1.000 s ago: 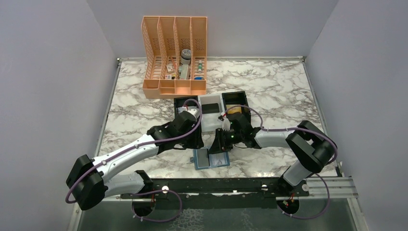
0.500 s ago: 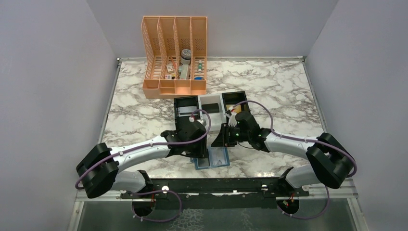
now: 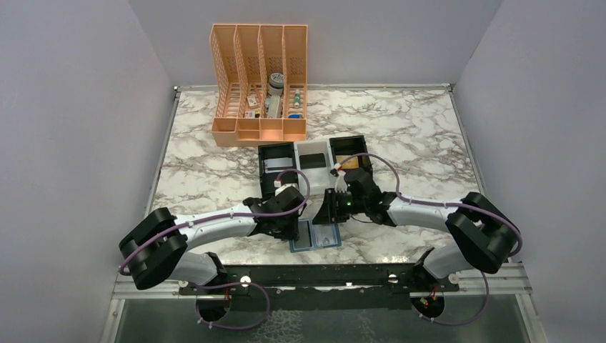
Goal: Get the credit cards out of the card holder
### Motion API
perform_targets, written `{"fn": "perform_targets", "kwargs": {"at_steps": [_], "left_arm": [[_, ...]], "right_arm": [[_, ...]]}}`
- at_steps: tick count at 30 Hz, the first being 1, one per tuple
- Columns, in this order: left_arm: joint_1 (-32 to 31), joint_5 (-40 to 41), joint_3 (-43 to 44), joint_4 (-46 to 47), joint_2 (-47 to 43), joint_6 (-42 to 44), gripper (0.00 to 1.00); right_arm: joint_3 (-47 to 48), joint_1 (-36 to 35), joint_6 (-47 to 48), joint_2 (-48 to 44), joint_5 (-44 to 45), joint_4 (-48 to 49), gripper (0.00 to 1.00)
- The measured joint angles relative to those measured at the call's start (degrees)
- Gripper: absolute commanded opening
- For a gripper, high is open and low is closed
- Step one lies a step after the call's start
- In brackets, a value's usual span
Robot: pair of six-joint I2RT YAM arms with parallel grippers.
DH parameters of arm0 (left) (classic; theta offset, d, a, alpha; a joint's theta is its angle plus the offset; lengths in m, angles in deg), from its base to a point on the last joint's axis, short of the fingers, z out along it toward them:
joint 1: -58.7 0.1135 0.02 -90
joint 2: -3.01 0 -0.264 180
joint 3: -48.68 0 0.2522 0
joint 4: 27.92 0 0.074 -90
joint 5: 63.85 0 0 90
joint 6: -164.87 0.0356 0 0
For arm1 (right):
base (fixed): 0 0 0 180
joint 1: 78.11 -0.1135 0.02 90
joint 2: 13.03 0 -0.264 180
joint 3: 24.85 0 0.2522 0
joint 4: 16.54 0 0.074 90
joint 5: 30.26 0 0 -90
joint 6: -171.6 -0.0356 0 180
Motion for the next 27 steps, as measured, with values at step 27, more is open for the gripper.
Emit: {"fn": "perform_targets", "kwargs": {"at_steps": [27], "left_arm": [[-0.37,0.92,-0.04,-0.24,0.00,0.55,0.24]], "right_arm": [[3.04,-6.21,-0.63,9.18,2.97,-0.50,0.23]]}}
